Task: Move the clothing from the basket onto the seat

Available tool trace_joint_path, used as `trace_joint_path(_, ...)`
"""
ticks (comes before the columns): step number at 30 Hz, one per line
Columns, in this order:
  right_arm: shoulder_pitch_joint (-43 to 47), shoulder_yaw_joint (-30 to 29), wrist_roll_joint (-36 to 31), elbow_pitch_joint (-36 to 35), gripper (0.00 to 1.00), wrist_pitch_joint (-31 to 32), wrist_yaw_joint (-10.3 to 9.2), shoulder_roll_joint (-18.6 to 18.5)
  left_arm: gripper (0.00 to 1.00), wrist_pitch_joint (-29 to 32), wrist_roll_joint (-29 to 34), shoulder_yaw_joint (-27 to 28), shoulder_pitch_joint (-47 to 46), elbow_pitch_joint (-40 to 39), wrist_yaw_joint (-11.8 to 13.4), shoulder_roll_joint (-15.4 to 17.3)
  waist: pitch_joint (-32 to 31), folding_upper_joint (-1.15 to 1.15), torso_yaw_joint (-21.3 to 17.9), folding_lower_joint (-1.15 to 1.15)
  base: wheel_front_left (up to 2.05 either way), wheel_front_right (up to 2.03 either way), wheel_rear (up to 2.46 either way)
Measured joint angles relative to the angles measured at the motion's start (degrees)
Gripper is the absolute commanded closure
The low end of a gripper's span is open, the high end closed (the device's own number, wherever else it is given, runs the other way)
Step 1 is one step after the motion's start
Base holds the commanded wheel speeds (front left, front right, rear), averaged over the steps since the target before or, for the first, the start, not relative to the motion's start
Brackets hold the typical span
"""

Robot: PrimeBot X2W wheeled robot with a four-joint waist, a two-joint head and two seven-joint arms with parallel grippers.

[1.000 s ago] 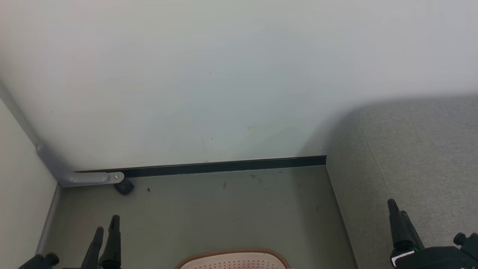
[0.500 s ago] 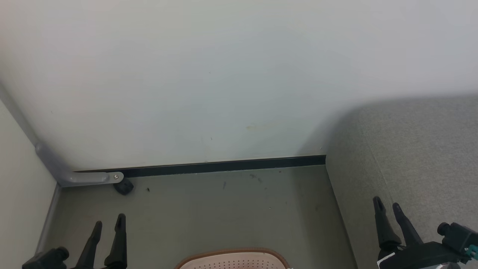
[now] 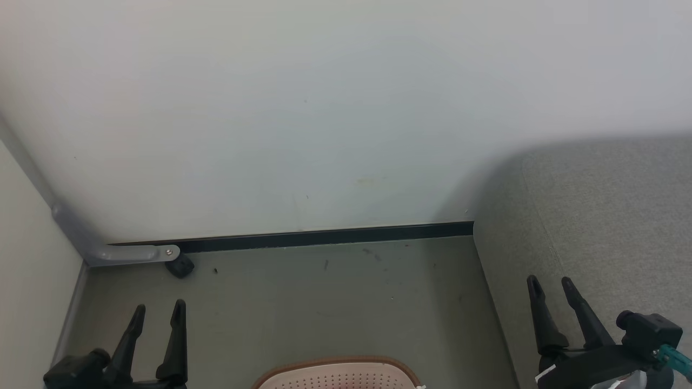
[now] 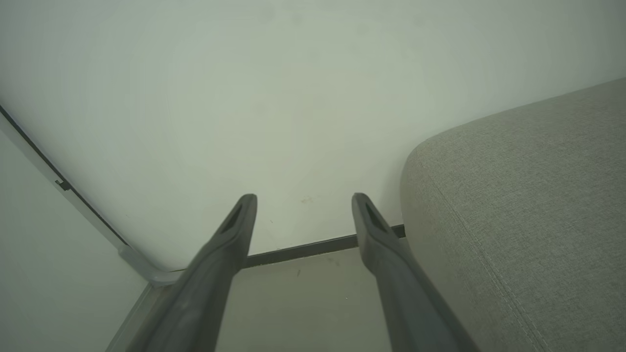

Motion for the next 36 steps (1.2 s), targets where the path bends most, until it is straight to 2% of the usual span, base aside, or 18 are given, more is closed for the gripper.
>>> trace_joint_path(18,-1.4,2.8,-11.1,-0.3,0.0,-3.5,-0.46,-1.2,0.0,-3.5,12.9,-0.6,-0.5,-0.3,-0.5,0.5,0.4,0.0,0.1,0.0,0.0,0.0,0.0)
trace_joint_path(36,-1.4,1.4,-11.6,-0.3,0.0,-3.6,-0.12,-0.8,0.0,-3.7,13.9,0.7,-0.7,0.0,-1.7,-0.8,1.2,0.0,-0.1,0.0,0.0,0.0,0.0)
